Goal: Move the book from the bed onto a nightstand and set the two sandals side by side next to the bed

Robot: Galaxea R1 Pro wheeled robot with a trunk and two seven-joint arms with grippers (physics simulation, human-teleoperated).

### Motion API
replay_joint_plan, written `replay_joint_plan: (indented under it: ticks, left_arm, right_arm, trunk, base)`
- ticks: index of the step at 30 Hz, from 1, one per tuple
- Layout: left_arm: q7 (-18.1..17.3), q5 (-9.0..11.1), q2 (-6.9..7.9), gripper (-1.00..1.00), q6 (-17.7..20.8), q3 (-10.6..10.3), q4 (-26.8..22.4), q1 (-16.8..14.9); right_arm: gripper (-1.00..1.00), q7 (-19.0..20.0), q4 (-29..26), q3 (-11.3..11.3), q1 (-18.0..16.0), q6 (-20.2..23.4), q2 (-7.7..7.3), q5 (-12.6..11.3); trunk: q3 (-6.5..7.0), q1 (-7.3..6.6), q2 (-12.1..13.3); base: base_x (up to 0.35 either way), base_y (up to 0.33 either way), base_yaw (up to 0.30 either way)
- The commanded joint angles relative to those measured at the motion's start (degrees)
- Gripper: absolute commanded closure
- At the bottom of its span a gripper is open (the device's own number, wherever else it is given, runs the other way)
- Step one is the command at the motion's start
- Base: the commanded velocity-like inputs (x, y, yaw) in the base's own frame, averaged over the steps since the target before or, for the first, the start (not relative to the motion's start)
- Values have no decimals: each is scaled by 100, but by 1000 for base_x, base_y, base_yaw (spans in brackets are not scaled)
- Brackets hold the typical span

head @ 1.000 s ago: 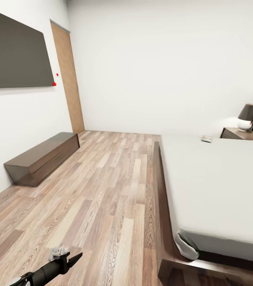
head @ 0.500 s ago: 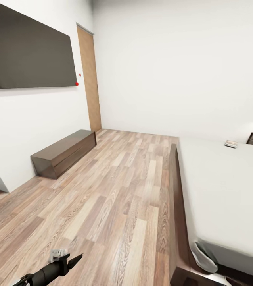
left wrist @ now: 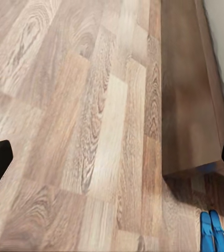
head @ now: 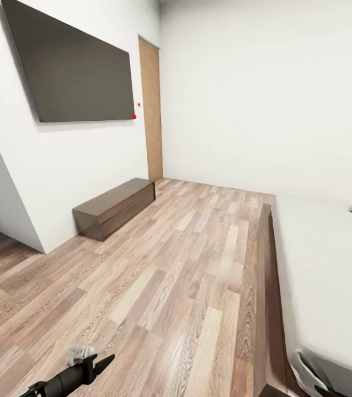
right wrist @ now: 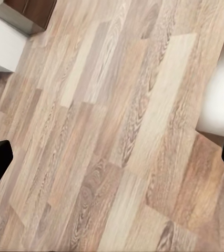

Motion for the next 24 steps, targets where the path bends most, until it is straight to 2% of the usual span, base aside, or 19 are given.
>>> replay_joint_plan:
  ticks: [1,20,24]
  left_arm:
    - [-25,15,-1,-100,9,10,7,-6]
    - [-24,15,-1,-100,9,10,7,-6]
    - [-22,15,-1,-100,9,10,7,-6]
  right_arm:
    - [-100,15,3,-45,-2,-16,-2,43]
    - [-100,14,3,-37,-2,-16,-2,42]
    - [-100,15,3,-38,-2,-16,-2,43]
  trunk:
    - [-5,-1,-3]
    - [-5,-1,-3]
    - [-5,-1,-3]
  base:
    - [0,0,271]
    - [1,0,230]
    - [161,0,125]
